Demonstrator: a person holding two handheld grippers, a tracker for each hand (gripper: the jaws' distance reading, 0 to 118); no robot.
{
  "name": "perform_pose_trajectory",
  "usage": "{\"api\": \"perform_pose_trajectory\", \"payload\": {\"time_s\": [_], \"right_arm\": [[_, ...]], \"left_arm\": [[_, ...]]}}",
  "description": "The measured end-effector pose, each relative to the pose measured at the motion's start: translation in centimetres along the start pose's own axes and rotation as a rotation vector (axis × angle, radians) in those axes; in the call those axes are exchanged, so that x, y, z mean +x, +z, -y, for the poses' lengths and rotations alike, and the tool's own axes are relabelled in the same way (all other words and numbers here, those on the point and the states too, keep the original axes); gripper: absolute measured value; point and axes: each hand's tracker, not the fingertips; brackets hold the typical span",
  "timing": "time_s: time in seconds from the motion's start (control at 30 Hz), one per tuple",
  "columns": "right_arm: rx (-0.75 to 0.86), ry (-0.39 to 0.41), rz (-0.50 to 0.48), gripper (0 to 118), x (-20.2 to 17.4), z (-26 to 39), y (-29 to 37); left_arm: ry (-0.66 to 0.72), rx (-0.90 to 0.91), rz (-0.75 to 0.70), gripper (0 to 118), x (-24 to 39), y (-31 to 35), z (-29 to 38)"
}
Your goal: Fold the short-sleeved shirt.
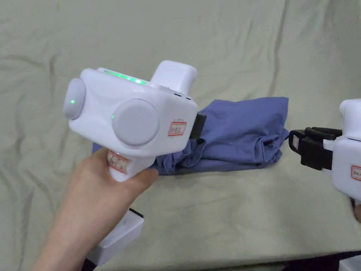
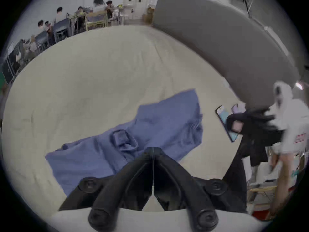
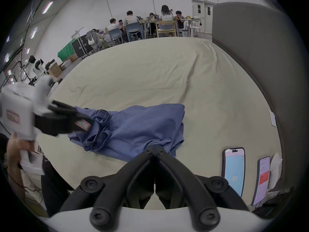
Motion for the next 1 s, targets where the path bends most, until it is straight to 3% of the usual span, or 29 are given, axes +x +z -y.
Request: {"api": "perform_pose_trajectory", "payload": {"time_s": [0.07, 0.1, 0.13, 0.2, 0.37, 0.47, 0.53, 0.57, 0.6, 0.7, 0.8, 0.9, 1.0], "right_arm": [[0.009, 0.008, 0.004, 2, -0.1, -0.1, 0.5], [0.015, 0.006, 0.001, 2, -0.2, -0.1, 0.9], [0.019, 0.005, -0.002, 2, -0.3, -0.2, 1.2], [0.027, 0.008, -0.006, 2, -0.7, -0.2, 1.6], [0.018, 0.031, -0.013, 2, -1.8, -0.1, 1.8], [-0.005, 0.043, -0.009, 2, -2.3, 0.1, 1.5], [-0.015, 0.048, -0.001, 2, -2.6, 0.3, 1.5], [-0.019, 0.049, 0.002, 2, -2.6, 0.3, 1.5], [-0.023, 0.047, 0.004, 2, -2.4, 0.4, 1.4], [-0.037, 0.05, 0.015, 2, -2.2, 0.4, 0.8], [-0.046, 0.063, 0.022, 2, -2.5, 0.2, 0.4], [-0.035, 0.075, 0.014, 2, -3.0, -0.1, 0.8], [-0.021, 0.075, -0.007, 2, -3.2, -0.4, 0.7]], "left_arm": [[0.0, 0.049, -0.119, 0, -2.4, 3.0, 0.3], [0.019, 0.071, -0.198, 6, -4.3, 4.4, 0.9], [0.058, 0.066, -0.244, 25, -5.8, 5.2, 1.5], [0.213, 0.007, -0.275, 89, -10.3, 5.1, 3.1], [0.435, -0.106, -0.198, 89, -16.6, -0.9, 6.9], [0.399, -0.142, -0.113, 89, -16.7, -5.4, 7.3], [0.433, -0.075, -0.049, 89, -16.2, -6.4, 7.9], [0.436, -0.046, -0.024, 80, -16.0, -6.5, 8.3], [0.387, -0.059, -0.11, 52, -15.7, -6.0, 8.4], [0.443, -0.058, 0.002, 18, -17.3, -3.5, 8.5], [0.462, -0.038, 0.046, 14, -18.4, -0.7, 8.0], [0.337, -0.042, -0.123, 14, -19.3, 2.8, 7.1], [0.382, -0.025, -0.316, 14, -21.2, 6.8, 6.9]]}}
